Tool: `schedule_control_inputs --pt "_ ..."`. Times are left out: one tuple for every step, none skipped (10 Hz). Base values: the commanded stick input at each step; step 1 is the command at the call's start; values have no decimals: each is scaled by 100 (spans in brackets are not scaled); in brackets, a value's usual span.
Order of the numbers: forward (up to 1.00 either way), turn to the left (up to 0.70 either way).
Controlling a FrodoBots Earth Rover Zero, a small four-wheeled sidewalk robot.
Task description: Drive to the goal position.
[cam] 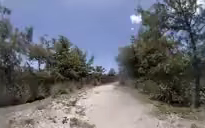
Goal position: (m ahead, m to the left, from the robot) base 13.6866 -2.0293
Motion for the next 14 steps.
schedule_control_inputs --pt "85 0" --pt "85 0" --pt "85 0" --pt "85 0" --pt "85 0" --pt "85 0" --pt "85 0" --pt "85 0" --pt "85 0" --pt "85 0" --pt "85 0" --pt "85 0" --pt "85 0" --pt "85 0"
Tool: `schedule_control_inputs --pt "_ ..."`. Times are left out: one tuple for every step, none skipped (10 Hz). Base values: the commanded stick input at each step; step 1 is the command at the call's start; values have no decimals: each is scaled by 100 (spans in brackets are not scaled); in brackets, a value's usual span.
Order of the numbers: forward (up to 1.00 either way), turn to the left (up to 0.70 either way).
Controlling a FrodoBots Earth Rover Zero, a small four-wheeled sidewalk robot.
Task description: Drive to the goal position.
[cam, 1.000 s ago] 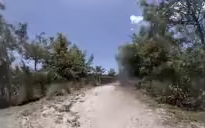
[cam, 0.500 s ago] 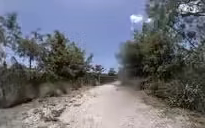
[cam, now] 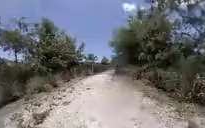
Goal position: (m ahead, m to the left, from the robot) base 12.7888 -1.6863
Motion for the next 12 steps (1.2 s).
schedule_control_inputs --pt "85 0" --pt "85 0" --pt "85 0" --pt "85 0" --pt "85 0" --pt "85 0" --pt "85 0" --pt "85 0" --pt "85 0" --pt "85 0" --pt "85 0" --pt "85 0"
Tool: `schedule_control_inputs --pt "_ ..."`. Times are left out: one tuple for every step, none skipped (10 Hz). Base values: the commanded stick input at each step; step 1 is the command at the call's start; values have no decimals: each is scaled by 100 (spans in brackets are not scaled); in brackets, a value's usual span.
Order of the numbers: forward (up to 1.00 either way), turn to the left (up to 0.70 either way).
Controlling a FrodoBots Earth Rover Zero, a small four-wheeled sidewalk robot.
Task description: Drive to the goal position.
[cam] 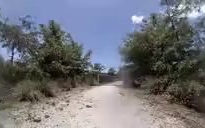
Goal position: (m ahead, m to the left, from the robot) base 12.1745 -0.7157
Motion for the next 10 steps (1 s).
schedule_control_inputs --pt "85 0" --pt "85 0" --pt "85 0" --pt "85 0" --pt "85 0" --pt "85 0" --pt "85 0" --pt "85 0" --pt "85 0" --pt "85 0"
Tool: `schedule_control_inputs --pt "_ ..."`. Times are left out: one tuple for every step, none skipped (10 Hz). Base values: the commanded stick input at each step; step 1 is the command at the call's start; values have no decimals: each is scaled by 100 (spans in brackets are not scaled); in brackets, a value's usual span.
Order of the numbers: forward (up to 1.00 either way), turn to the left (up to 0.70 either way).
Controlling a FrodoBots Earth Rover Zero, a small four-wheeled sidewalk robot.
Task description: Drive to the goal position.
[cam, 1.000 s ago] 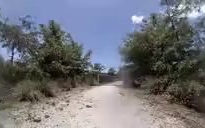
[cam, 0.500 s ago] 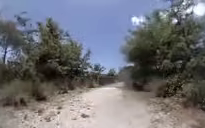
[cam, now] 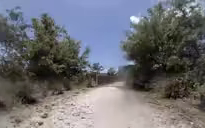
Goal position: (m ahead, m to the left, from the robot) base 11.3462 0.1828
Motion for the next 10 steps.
schedule_control_inputs --pt "85 0" --pt "85 0" --pt "85 0" --pt "85 0" --pt "85 0" --pt "85 0" --pt "85 0" --pt "85 0" --pt "85 0" --pt "85 0"
